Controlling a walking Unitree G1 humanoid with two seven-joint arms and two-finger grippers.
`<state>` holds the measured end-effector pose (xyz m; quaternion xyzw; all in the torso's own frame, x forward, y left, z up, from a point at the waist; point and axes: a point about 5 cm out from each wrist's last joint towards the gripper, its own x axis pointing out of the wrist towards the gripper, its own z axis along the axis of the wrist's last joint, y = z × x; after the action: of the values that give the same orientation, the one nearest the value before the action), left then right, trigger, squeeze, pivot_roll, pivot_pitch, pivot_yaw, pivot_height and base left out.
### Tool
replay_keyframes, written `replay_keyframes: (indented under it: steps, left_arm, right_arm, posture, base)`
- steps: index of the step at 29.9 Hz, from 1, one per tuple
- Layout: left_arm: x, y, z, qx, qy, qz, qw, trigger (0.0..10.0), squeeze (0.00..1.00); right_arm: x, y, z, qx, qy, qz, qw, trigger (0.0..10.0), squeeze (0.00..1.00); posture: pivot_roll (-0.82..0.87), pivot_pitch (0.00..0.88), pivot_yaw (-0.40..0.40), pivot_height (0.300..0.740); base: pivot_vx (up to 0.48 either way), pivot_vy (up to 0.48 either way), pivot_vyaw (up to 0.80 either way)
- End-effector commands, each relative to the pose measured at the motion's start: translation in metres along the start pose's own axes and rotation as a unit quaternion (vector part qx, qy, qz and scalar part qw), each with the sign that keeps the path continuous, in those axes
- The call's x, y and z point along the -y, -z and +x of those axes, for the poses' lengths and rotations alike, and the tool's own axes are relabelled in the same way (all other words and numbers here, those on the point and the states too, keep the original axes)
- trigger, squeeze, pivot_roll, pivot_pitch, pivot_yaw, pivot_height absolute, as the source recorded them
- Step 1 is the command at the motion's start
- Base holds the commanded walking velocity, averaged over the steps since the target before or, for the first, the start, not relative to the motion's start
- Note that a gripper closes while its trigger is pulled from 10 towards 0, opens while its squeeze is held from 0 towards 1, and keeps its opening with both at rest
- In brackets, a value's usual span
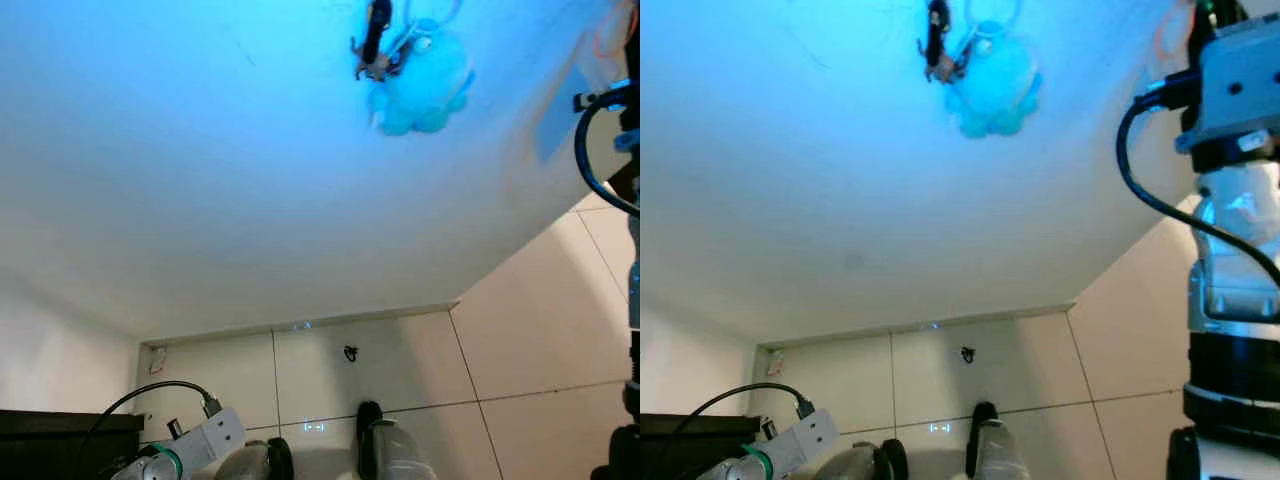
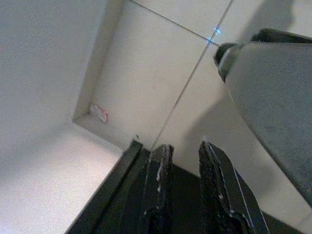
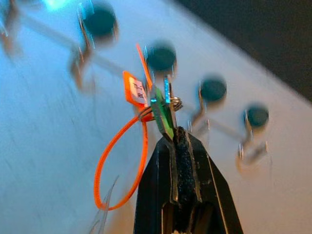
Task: Hang keys on a hook
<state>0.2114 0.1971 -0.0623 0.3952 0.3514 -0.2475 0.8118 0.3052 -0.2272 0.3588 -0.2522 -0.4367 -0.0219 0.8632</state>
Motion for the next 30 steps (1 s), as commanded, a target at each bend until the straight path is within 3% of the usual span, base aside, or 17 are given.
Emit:
replay_keyframes:
  steps: [1,6,11,18,25,30]
  left_arm:
    - [0.009,0.013,-0.004,-0.021,0.019,0.004,1.000,10.0,0.00]
    - [0.009,0.012,-0.003,-0.022,0.017,-0.001,1.000,10.0,0.00]
    - [0.009,0.012,-0.003,-0.024,0.014,-0.008,1.000,10.0,0.00]
    - [0.007,0.010,-0.003,-0.021,0.017,0.000,1.000,10.0,0.00]
    - [0.006,0.009,-0.002,-0.020,0.016,0.001,1.000,10.0,0.00]
    - [0.007,0.009,-0.002,-0.021,0.014,-0.004,1.000,10.0,0.00]
  right_arm:
    - [-0.003,-0.013,0.006,0.033,-0.008,0.008,0.999,10.0,0.00]
    - [-0.003,-0.018,0.017,0.041,0.017,0.009,0.999,10.0,0.00]
    - [0.001,-0.007,0.021,-0.016,0.047,0.010,0.999,10.0,0.00]
    - [-0.007,0.003,0.027,-0.043,0.058,0.023,0.997,10.0,0.00]
    - [-0.016,0.004,0.036,-0.032,0.057,0.046,0.997,10.0,0.00]
    - [-0.021,0.003,0.044,-0.024,0.057,0.039,0.997,10.0,0.00]
  posture:
    - [-0.17,0.250,0.116,0.740]
    - [-0.16,0.247,0.108,0.740]
    - [-0.16,0.248,0.109,0.740]
    - [-0.17,0.247,0.114,0.740]
    - [-0.17,0.242,0.112,0.740]
    - [-0.16,0.240,0.103,0.740]
  base:
    - [0.000,0.000,0.00]
    - [0.000,0.000,0.00]
    - [0.000,0.000,0.00]
    - [0.000,0.000,0.00]
    - [0.000,0.000,0.00]
    - [0.000,0.000,0.00]
